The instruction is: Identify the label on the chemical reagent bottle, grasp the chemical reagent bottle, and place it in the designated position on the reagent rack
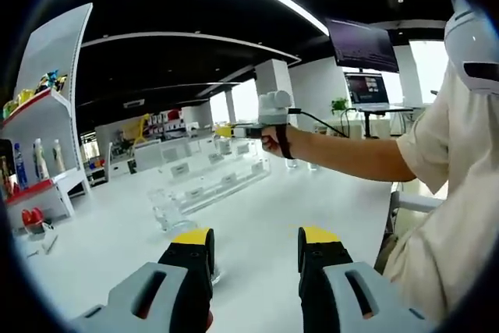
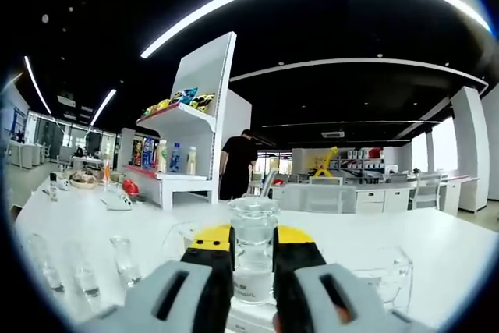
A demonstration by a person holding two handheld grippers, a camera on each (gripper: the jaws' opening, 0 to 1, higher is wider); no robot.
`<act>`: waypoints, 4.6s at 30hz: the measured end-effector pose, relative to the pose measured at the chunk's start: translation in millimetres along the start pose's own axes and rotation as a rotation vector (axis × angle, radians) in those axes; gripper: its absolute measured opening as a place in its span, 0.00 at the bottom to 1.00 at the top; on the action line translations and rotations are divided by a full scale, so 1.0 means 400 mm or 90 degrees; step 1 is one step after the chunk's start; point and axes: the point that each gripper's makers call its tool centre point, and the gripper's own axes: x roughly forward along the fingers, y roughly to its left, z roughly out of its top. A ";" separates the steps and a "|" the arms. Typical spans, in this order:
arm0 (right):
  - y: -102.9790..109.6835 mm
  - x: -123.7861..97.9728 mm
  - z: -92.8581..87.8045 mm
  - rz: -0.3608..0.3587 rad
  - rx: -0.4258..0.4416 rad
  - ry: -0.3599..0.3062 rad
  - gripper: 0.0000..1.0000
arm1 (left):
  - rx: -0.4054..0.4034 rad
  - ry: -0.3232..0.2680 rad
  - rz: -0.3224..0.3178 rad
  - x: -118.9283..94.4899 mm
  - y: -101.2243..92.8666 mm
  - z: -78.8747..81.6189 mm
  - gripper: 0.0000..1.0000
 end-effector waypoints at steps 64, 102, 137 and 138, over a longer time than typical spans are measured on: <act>-0.028 0.054 -0.166 -0.032 0.010 0.038 0.18 | -0.023 -0.012 0.036 -0.018 0.049 -0.007 0.44; -0.024 0.053 -0.241 -0.017 0.002 0.089 0.18 | -0.030 -0.031 0.054 -0.034 0.068 0.010 0.44; -0.020 0.031 -0.269 -0.023 0.021 0.121 0.18 | -0.024 -0.036 0.054 -0.036 0.063 0.020 0.43; -0.020 0.031 -0.269 -0.023 0.021 0.122 0.18 | -0.024 -0.036 0.053 -0.036 0.063 0.021 0.43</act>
